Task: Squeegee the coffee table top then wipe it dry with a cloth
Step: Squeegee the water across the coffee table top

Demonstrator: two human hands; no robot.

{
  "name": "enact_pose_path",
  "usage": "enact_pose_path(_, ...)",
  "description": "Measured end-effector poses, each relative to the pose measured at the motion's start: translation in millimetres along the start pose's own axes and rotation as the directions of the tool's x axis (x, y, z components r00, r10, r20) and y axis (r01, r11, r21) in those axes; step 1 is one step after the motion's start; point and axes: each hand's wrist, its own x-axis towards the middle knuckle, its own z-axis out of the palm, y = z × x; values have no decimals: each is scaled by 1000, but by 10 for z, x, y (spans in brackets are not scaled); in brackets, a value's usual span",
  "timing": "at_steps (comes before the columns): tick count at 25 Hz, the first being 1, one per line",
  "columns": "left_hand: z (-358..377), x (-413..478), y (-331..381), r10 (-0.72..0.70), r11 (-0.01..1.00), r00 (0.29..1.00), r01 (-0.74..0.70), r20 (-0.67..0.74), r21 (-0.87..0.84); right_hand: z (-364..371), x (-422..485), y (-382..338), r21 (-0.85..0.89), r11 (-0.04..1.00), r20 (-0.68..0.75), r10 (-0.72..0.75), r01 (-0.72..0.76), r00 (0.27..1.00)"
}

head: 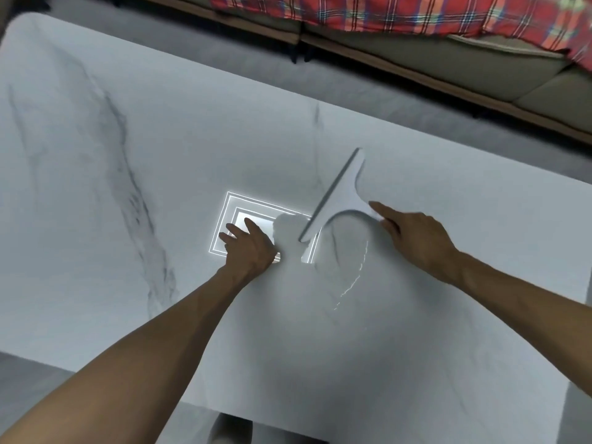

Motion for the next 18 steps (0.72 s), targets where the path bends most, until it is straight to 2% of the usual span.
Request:
enact_pose_path(2,137,54,-69,57,981,987,-27,-153,194,-42,-375,274,-53,997,42,58,-55,997)
enact_pose_path(4,49,82,-19,99,965,980,-52,-174,256,-168,-650,438,-107,987,70,126,-118,990)
enact_pose_path(5,-70,58,21,77,984,977,-43,-197,175,-255,-719,477,-137,981,82,151,-139,985)
enact_pose_path(6,-274,-11,109,-68,998,988,65,-142,-20,-344,-721,492,-151,977,80,164,-151,983)
enact_pose_path(7,-509,-181,250,-257,953,965,261,48,-154,-438,-651,471,-144,978,51,160,-151,986)
enact_pose_path(8,-623,-303,379,-337,906,936,352,100,-236,-528,-509,427,-118,983,-7,143,-143,990)
enact_pose_path(9,-574,-368,436,-346,886,933,360,98,-293,-602,-310,360,-83,988,-75,121,-127,990)
enact_pose_path(11,-383,-369,575,-238,926,971,231,13,-299,-688,254,171,-1,997,-166,81,-82,983)
enact_pose_path(13,-231,-387,745,-119,968,993,118,12,-220,-712,820,-65,85,995,-190,67,-52,979)
enact_pose_path(15,-113,-378,838,-136,967,990,143,46,-209,-678,1152,-239,147,988,-198,76,-47,977)
enact_pose_path(18,-148,-382,853,-128,948,983,161,134,-276,-482,1057,-120,129,988,-163,104,-84,981)
